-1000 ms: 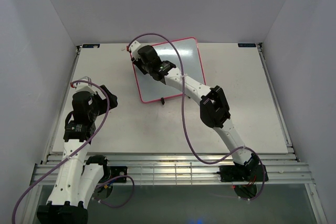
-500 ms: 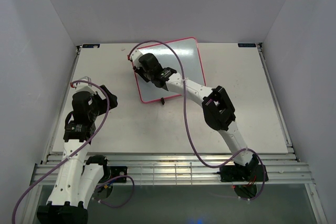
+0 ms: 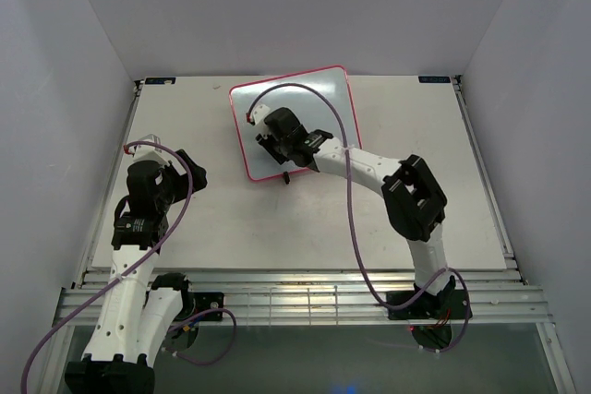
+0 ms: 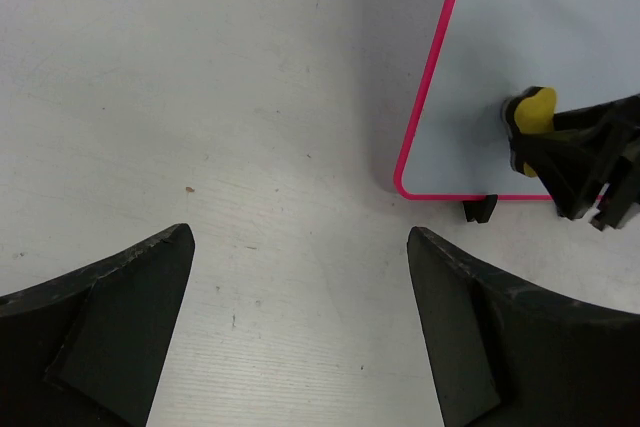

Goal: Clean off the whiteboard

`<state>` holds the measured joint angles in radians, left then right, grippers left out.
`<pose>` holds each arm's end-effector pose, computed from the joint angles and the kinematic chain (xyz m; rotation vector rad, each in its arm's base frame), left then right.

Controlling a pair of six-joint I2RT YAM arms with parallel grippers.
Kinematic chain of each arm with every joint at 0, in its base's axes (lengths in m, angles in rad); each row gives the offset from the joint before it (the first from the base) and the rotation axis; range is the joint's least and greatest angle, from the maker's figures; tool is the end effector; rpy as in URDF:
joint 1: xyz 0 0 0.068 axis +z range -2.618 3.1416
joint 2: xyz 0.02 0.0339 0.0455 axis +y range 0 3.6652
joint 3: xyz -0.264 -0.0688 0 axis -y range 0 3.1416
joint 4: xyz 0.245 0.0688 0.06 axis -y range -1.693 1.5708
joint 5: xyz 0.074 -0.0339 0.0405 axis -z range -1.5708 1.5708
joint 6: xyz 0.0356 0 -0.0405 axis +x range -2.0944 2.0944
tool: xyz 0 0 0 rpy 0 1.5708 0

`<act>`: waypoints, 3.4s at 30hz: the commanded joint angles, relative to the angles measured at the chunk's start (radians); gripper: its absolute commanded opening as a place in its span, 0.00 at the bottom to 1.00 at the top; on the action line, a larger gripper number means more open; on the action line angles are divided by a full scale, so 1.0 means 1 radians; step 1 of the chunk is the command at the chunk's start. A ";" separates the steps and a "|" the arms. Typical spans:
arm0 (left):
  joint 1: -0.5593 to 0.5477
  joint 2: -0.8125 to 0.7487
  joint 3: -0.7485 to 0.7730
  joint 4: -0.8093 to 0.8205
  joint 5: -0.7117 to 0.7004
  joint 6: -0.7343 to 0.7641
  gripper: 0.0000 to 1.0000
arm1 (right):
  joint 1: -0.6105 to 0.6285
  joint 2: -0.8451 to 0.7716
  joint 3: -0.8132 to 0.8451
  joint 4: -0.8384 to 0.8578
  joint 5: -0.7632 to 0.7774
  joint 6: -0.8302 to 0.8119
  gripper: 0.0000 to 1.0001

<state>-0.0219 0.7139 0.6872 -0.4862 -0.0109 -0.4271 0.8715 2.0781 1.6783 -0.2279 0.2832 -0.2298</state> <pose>0.1624 -0.0032 0.2860 -0.4279 2.0501 -0.2614 0.3197 0.3647 0.2406 -0.9986 1.9271 0.0553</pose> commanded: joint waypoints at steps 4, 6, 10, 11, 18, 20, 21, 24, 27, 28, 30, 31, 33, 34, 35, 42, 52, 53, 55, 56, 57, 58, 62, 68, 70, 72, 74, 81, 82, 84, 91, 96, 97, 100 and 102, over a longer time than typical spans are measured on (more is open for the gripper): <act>-0.004 -0.019 0.015 0.001 -0.026 -0.024 0.98 | -0.237 -0.308 -0.147 -0.025 -0.143 0.295 0.20; -0.006 -0.018 0.015 -0.002 -0.031 -0.025 0.98 | -0.330 -0.383 -0.218 -0.050 -0.211 0.357 0.21; -0.006 -0.011 0.018 0.001 -0.015 -0.021 0.98 | -0.616 -0.411 -0.351 -0.132 -0.340 0.415 0.23; -0.006 -0.010 0.018 0.001 -0.012 -0.019 0.98 | -0.656 -0.406 -0.373 -0.151 -0.351 0.415 0.24; -0.004 -0.004 0.017 0.001 -0.004 -0.013 0.98 | -0.833 -0.230 -0.292 -0.264 -0.288 0.373 0.27; -0.007 -0.007 0.017 0.001 -0.003 -0.009 0.98 | -0.841 -0.176 -0.255 -0.287 -0.237 0.350 0.28; -0.007 -0.008 0.015 0.003 -0.003 -0.007 0.98 | -0.841 -0.132 -0.224 -0.298 -0.227 0.340 0.29; -0.007 -0.019 0.015 0.001 -0.009 -0.006 0.98 | -0.841 -0.073 -0.190 -0.313 -0.248 0.305 0.35; -0.007 -0.022 0.015 0.001 -0.008 -0.004 0.98 | -0.841 -0.062 -0.169 -0.327 -0.257 0.294 0.45; -0.007 -0.021 0.015 0.003 -0.008 -0.004 0.98 | -0.839 -0.064 -0.172 -0.329 -0.257 0.293 0.46; -0.007 -0.021 0.015 0.001 -0.006 -0.004 0.98 | -0.838 -0.078 -0.177 -0.327 -0.259 0.294 0.49; -0.007 -0.019 0.015 0.003 -0.006 -0.004 0.98 | -0.835 -0.081 -0.178 -0.327 -0.254 0.294 0.52; -0.007 -0.019 0.015 0.001 -0.008 -0.004 0.98 | -0.833 -0.096 -0.180 -0.335 -0.254 0.297 0.60; -0.007 -0.018 0.014 0.003 -0.011 -0.004 0.98 | -0.832 -0.101 -0.180 -0.338 -0.254 0.297 0.62; -0.007 -0.016 0.014 0.005 -0.014 -0.004 0.98 | -0.832 -0.110 -0.178 -0.340 -0.254 0.297 0.63; -0.007 0.041 0.108 -0.041 0.003 0.021 0.98 | -0.783 -0.303 -0.248 -0.377 -0.211 0.320 0.63; -0.045 0.033 0.457 -0.232 0.061 0.103 0.98 | -0.628 -1.001 -0.587 -0.407 -0.157 0.388 0.90; -0.049 0.016 0.469 -0.259 0.071 0.111 0.98 | -0.628 -1.073 -0.612 -0.410 -0.173 0.389 0.90; -0.062 -0.008 0.495 -0.284 0.065 0.117 0.98 | -0.625 -1.145 -0.678 -0.416 -0.156 0.406 0.90; -0.070 -0.023 0.499 -0.299 0.046 0.123 0.98 | -0.625 -1.215 -0.698 -0.425 -0.159 0.412 0.90; -0.081 -0.052 0.500 -0.305 0.028 0.139 0.98 | -0.625 -1.254 -0.713 -0.429 -0.171 0.405 0.90; -0.104 -0.069 0.496 -0.308 -0.041 0.148 0.98 | -0.623 -1.286 -0.726 -0.432 -0.194 0.394 0.90; -0.154 -0.157 0.389 -0.267 -0.123 0.160 0.98 | -0.623 -1.426 -0.723 -0.478 -0.293 0.354 0.90; -0.162 -0.267 0.295 -0.244 -0.176 0.177 0.98 | -0.621 -1.484 -0.703 -0.576 -0.110 0.342 0.90; -0.168 -0.277 0.278 -0.241 -0.184 0.182 0.98 | -0.621 -1.495 -0.703 -0.573 -0.088 0.342 0.90; -0.170 -0.272 0.272 -0.236 -0.181 0.182 0.98 | -0.621 -1.506 -0.706 -0.564 -0.082 0.336 0.90; -0.171 -0.275 0.264 -0.227 -0.181 0.174 0.98 | -0.621 -1.504 -0.707 -0.559 -0.066 0.334 0.90; -0.177 -0.284 0.271 -0.227 -0.224 0.156 0.98 | -0.621 -1.512 -0.727 -0.528 -0.039 0.325 0.90; -0.177 -0.283 0.273 -0.227 -0.225 0.156 0.98 | -0.621 -1.517 -0.730 -0.525 -0.041 0.320 0.90; -0.177 -0.283 0.272 -0.226 -0.228 0.156 0.98 | -0.621 -1.526 -0.736 -0.513 -0.024 0.308 0.90; -0.177 -0.280 0.264 -0.223 -0.233 0.148 0.98 | -0.621 -1.561 -0.762 -0.493 -0.003 0.299 0.90; -0.177 -0.277 0.268 -0.223 -0.215 0.152 0.98 | -0.621 -1.584 -0.779 -0.484 -0.006 0.291 0.90; -0.177 -0.277 0.268 -0.221 -0.202 0.157 0.98 | -0.621 -1.590 -0.785 -0.479 -0.006 0.290 0.90; -0.177 -0.280 0.256 -0.209 -0.170 0.159 0.98 | -0.621 -1.590 -0.802 -0.468 -0.015 0.293 0.90; -0.179 -0.277 0.255 -0.203 -0.161 0.156 0.98 | -0.621 -1.589 -0.805 -0.470 -0.015 0.293 0.90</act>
<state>-0.1959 0.4355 0.9485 -0.7139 -0.2054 -0.2737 0.2489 0.4950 0.8787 -0.7517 0.2604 0.0715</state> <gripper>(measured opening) 0.979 0.900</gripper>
